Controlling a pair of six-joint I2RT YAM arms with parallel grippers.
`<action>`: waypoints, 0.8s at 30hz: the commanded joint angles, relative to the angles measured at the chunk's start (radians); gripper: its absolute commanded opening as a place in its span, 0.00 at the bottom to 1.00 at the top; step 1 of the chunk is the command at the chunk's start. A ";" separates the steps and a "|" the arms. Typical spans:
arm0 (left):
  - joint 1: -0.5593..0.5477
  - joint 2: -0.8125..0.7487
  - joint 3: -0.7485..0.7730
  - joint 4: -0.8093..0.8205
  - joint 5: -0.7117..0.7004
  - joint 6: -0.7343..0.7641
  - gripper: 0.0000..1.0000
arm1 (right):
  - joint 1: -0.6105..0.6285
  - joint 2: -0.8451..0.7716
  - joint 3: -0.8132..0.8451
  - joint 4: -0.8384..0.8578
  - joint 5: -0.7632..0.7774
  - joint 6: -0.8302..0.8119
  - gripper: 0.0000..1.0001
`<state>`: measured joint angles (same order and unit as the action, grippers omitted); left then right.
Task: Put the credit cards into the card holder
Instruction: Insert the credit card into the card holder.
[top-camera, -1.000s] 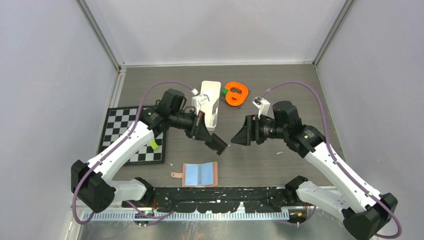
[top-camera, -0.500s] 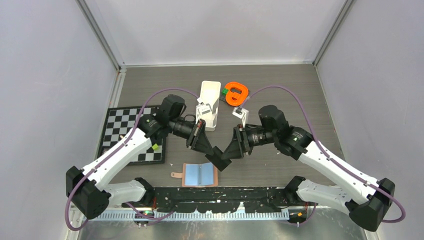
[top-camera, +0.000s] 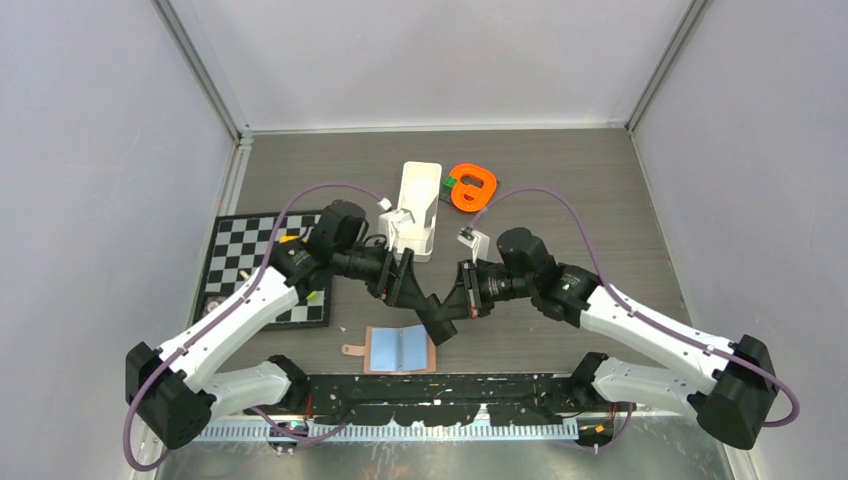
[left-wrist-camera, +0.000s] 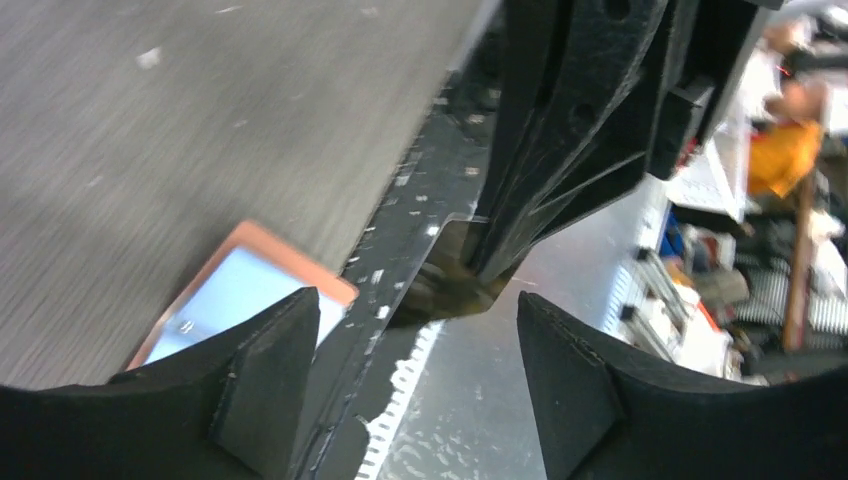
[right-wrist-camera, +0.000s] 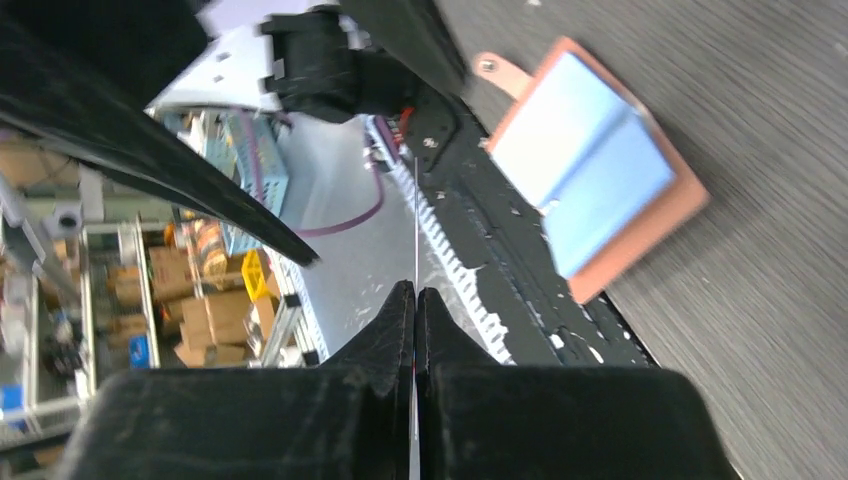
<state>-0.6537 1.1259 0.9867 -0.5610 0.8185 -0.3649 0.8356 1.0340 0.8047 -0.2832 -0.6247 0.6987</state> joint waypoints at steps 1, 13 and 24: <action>0.006 -0.057 -0.083 -0.072 -0.433 -0.180 0.77 | 0.010 -0.004 -0.146 0.155 0.159 0.220 0.01; 0.006 -0.143 -0.259 -0.264 -0.862 -0.388 0.72 | 0.184 0.199 -0.239 0.399 0.354 0.371 0.01; 0.007 -0.123 -0.393 -0.184 -0.763 -0.461 0.63 | 0.222 0.435 -0.202 0.546 0.333 0.367 0.00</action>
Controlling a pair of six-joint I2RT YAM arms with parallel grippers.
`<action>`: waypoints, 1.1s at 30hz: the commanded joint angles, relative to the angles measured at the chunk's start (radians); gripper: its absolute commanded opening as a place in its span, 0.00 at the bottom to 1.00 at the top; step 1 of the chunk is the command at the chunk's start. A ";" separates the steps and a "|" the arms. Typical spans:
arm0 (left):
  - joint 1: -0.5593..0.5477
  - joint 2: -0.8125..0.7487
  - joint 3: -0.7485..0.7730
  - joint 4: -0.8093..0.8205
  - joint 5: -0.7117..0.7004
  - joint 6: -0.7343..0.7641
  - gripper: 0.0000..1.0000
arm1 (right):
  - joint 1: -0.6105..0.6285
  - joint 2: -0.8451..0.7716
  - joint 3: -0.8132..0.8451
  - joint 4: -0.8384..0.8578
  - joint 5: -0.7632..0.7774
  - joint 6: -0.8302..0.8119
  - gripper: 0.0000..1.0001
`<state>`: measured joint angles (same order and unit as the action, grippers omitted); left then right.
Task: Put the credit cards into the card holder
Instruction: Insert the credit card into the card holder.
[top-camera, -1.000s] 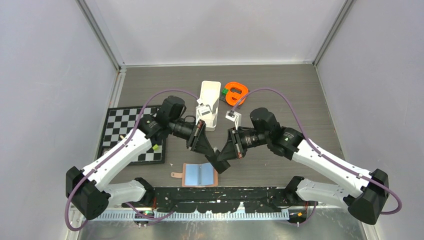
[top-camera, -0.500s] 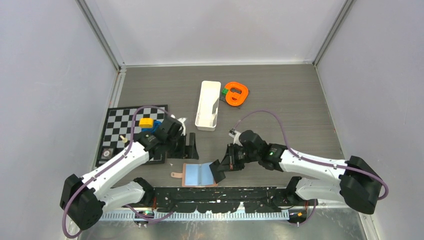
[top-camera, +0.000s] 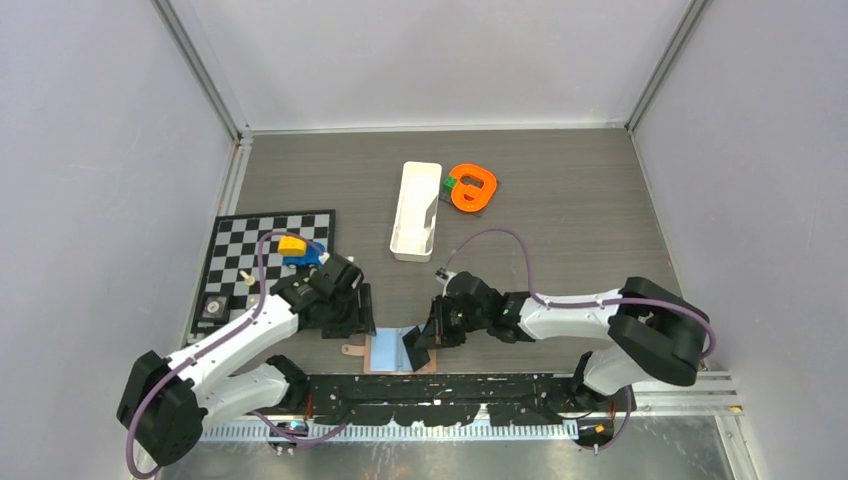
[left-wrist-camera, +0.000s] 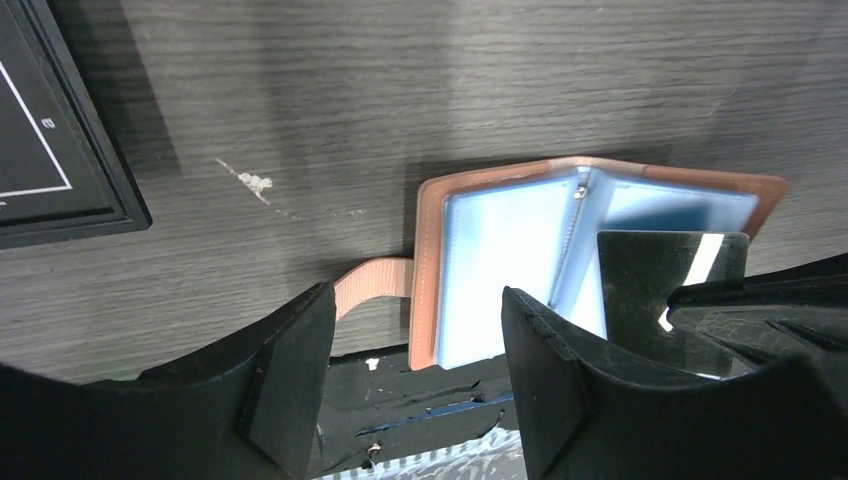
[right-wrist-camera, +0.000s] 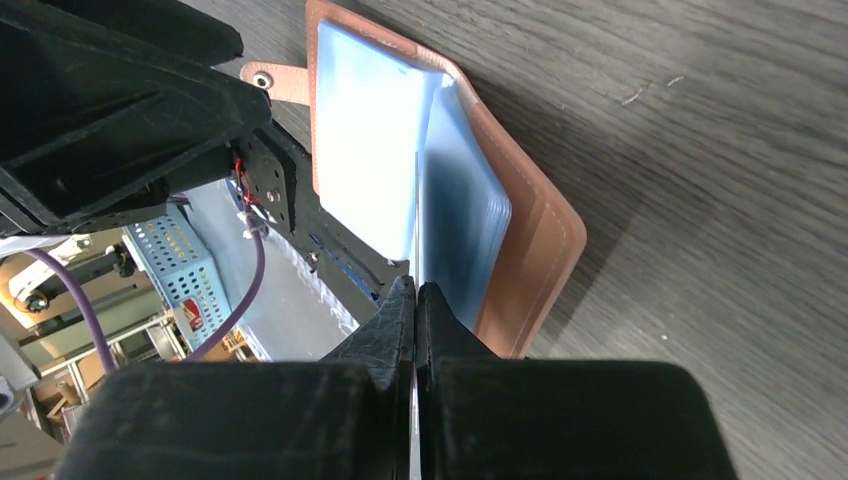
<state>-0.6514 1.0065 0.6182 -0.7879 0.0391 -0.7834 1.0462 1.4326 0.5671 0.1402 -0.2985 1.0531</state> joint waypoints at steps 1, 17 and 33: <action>0.005 -0.003 -0.034 0.051 0.019 -0.047 0.63 | 0.013 0.047 0.032 0.138 0.002 0.014 0.01; 0.004 0.030 -0.083 0.093 0.036 -0.044 0.49 | 0.024 0.159 0.012 0.259 -0.024 0.045 0.01; 0.004 0.078 -0.129 0.163 0.092 -0.044 0.38 | 0.035 0.237 0.005 0.308 0.029 0.065 0.00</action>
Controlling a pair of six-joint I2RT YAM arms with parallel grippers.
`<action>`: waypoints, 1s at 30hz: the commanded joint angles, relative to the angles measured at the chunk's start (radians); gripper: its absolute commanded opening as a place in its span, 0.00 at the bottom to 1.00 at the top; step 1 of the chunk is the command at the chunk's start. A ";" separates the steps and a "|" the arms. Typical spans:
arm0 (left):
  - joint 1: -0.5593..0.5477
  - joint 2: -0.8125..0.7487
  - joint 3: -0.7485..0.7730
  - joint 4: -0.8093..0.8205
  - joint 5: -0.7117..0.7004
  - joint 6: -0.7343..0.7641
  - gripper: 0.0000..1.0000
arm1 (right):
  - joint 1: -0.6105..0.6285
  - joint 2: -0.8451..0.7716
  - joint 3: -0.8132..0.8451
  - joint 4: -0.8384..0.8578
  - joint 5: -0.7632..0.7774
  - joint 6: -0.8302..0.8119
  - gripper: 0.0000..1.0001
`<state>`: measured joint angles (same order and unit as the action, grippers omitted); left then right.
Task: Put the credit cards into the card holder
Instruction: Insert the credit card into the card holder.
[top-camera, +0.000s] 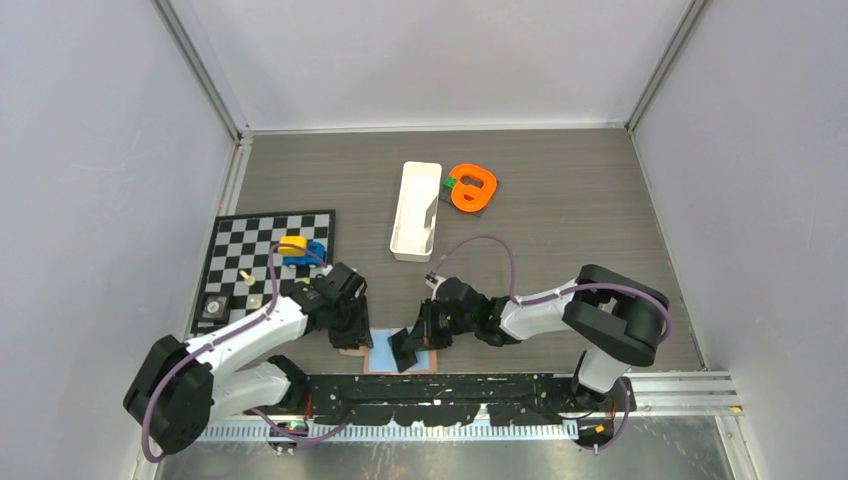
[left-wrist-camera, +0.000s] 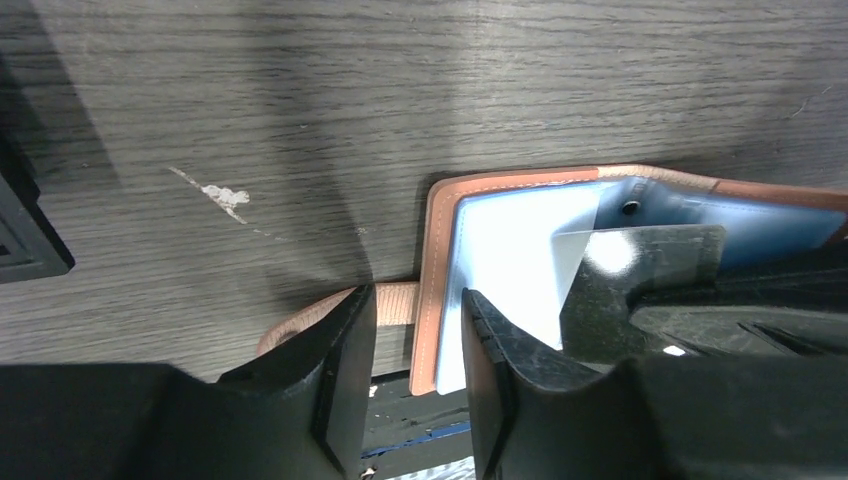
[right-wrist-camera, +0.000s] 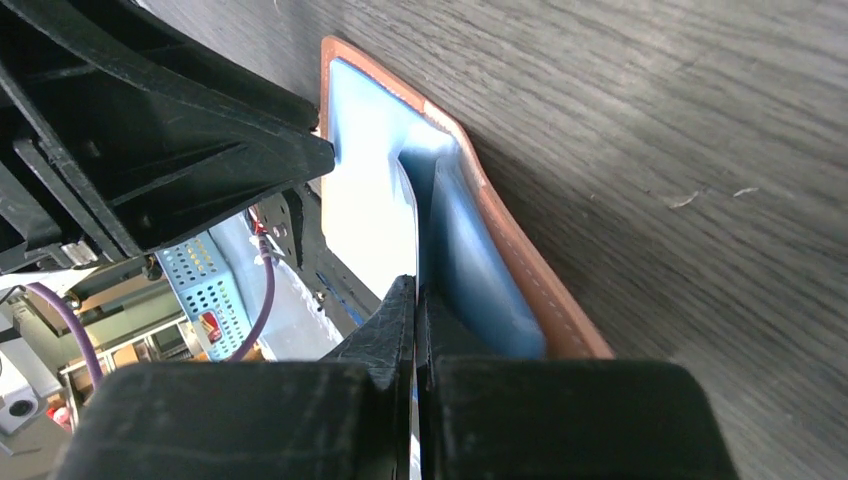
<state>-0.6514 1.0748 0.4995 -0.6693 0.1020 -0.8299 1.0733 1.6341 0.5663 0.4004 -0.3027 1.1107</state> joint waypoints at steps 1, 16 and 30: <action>0.003 0.012 -0.010 0.046 0.033 0.004 0.35 | 0.008 0.042 0.008 0.048 0.035 0.008 0.00; -0.009 -0.016 -0.100 0.185 0.154 -0.085 0.17 | 0.008 -0.036 -0.027 -0.079 0.183 0.010 0.01; -0.021 -0.012 -0.122 0.244 0.172 -0.118 0.15 | 0.008 -0.045 -0.041 -0.127 0.224 -0.020 0.06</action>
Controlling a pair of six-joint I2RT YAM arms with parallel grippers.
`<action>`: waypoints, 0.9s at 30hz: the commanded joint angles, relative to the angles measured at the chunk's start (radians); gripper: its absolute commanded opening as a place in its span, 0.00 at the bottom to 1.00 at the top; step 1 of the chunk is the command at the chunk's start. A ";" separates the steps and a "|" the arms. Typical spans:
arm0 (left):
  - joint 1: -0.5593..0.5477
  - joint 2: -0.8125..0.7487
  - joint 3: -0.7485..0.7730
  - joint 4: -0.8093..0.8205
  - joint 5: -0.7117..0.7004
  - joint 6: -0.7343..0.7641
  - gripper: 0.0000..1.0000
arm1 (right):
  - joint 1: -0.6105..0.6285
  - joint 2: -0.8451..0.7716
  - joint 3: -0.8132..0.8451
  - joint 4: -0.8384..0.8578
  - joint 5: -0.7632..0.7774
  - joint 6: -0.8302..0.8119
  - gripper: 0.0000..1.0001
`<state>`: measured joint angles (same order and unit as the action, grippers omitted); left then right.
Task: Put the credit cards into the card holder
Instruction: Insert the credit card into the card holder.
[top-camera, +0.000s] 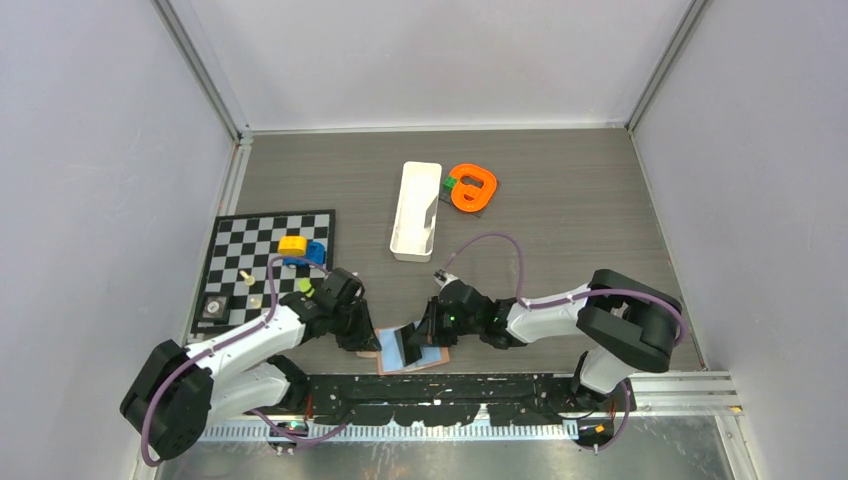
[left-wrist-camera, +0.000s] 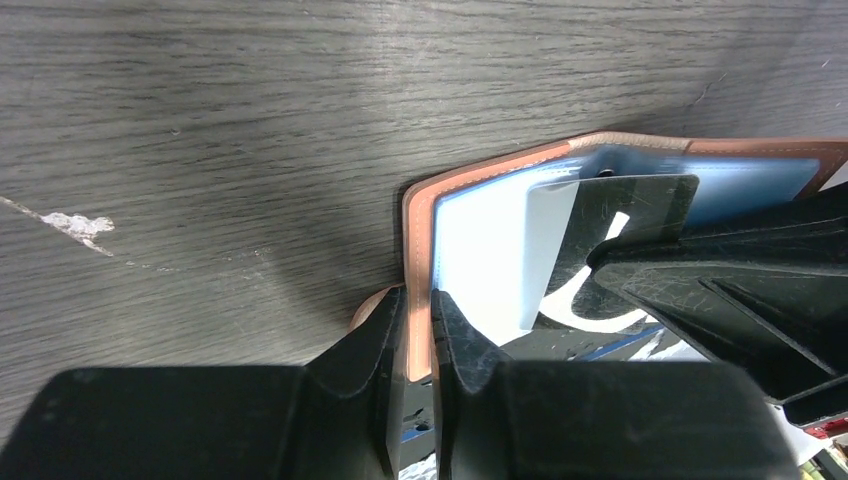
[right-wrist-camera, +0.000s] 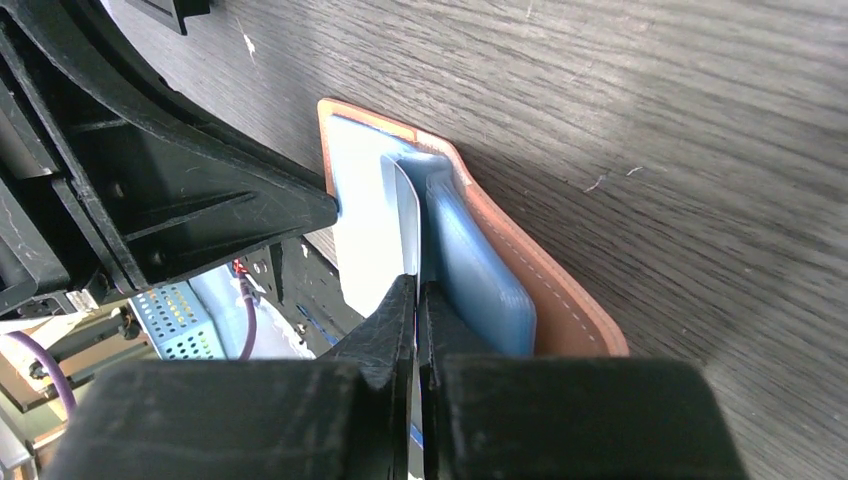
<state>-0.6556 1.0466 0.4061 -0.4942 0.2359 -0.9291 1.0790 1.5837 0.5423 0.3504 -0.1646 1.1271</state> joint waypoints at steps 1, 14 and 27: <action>-0.017 0.017 -0.029 0.071 0.039 -0.019 0.14 | 0.002 0.009 -0.013 -0.079 0.082 -0.039 0.07; -0.017 0.013 -0.038 0.093 0.039 -0.022 0.04 | 0.052 -0.070 0.119 -0.413 0.198 -0.118 0.41; -0.017 -0.002 -0.052 0.118 0.050 -0.028 0.00 | 0.132 -0.053 0.244 -0.583 0.293 -0.123 0.60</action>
<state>-0.6678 1.0538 0.3702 -0.3946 0.2836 -0.9539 1.1915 1.5299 0.7456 -0.1387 0.0589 1.0191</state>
